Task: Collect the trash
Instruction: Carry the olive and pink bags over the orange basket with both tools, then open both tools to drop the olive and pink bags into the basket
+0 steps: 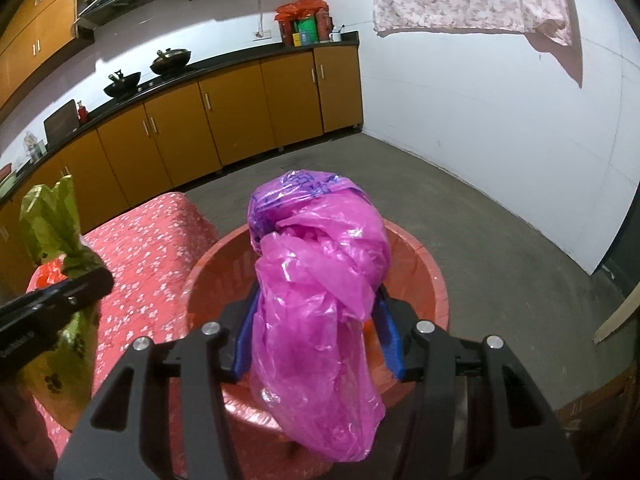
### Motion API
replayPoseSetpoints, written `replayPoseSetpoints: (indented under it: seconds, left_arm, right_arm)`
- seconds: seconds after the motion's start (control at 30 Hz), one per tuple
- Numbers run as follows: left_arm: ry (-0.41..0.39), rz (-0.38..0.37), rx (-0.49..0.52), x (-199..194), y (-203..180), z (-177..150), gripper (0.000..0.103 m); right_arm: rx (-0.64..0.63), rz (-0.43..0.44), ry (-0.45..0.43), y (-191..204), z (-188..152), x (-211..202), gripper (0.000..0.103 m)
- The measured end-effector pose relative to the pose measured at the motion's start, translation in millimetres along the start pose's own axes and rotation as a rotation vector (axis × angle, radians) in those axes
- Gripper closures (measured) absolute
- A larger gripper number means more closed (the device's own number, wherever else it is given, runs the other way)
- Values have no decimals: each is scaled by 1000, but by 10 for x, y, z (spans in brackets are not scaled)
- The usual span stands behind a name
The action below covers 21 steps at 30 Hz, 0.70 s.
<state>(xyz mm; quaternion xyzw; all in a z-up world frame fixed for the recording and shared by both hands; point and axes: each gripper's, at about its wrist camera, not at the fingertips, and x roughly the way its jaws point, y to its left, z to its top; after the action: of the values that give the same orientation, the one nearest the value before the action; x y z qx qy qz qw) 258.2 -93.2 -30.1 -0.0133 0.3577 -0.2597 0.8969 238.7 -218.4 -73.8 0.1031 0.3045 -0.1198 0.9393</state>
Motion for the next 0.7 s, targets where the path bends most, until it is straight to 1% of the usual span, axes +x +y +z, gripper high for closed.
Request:
replayPoseSetpoints:
  seconds: [0.27, 0.7]
  left_arm:
    - [23, -30, 32, 319, -173, 124, 73]
    - [68, -56, 52, 661, -351, 165, 73]
  right_arm:
    - [15, -8, 3, -92, 36, 127, 53]
    - [22, 1, -1, -149, 51, 299, 53]
